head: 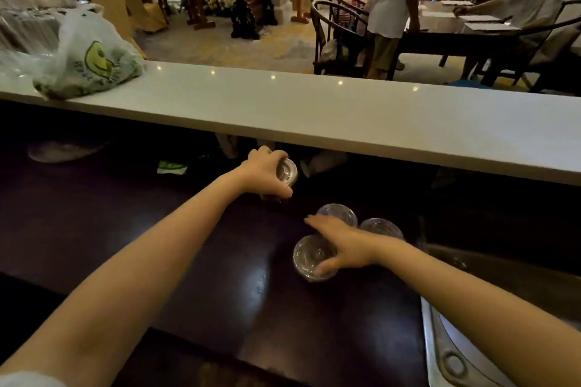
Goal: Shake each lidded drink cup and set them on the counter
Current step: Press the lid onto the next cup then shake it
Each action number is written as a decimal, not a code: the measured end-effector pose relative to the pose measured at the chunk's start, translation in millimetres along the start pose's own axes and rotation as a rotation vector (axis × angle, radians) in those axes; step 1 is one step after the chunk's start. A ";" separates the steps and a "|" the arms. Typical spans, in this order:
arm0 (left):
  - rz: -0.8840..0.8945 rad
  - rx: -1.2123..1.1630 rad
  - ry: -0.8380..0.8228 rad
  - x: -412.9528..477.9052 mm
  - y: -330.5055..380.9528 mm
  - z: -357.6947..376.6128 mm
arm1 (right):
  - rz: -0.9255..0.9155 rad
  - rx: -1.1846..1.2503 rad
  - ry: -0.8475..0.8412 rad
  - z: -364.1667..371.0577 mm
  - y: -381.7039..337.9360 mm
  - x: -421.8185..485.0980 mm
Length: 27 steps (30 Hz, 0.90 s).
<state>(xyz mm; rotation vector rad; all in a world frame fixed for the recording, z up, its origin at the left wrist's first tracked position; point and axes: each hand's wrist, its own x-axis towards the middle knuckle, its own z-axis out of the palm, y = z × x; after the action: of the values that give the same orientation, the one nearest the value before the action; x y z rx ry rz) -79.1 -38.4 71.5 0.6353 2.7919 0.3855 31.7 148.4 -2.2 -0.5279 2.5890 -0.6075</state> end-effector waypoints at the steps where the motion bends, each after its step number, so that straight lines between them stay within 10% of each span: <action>1: -0.023 -0.011 0.005 -0.6 -7.7 12.7 | 0.000 -0.041 -0.030 8.3 1.0 2.2; 27: -0.122 0.056 -0.013 -7.1 -64.3 123.3 | -0.014 -0.219 0.281 82.0 -4.2 -5.2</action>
<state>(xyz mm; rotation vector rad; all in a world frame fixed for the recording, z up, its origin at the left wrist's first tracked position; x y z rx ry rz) -60.8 -73.0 -62.1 0.4743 2.8201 0.2788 76.7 120.4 -65.1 -0.5650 2.9421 -0.4307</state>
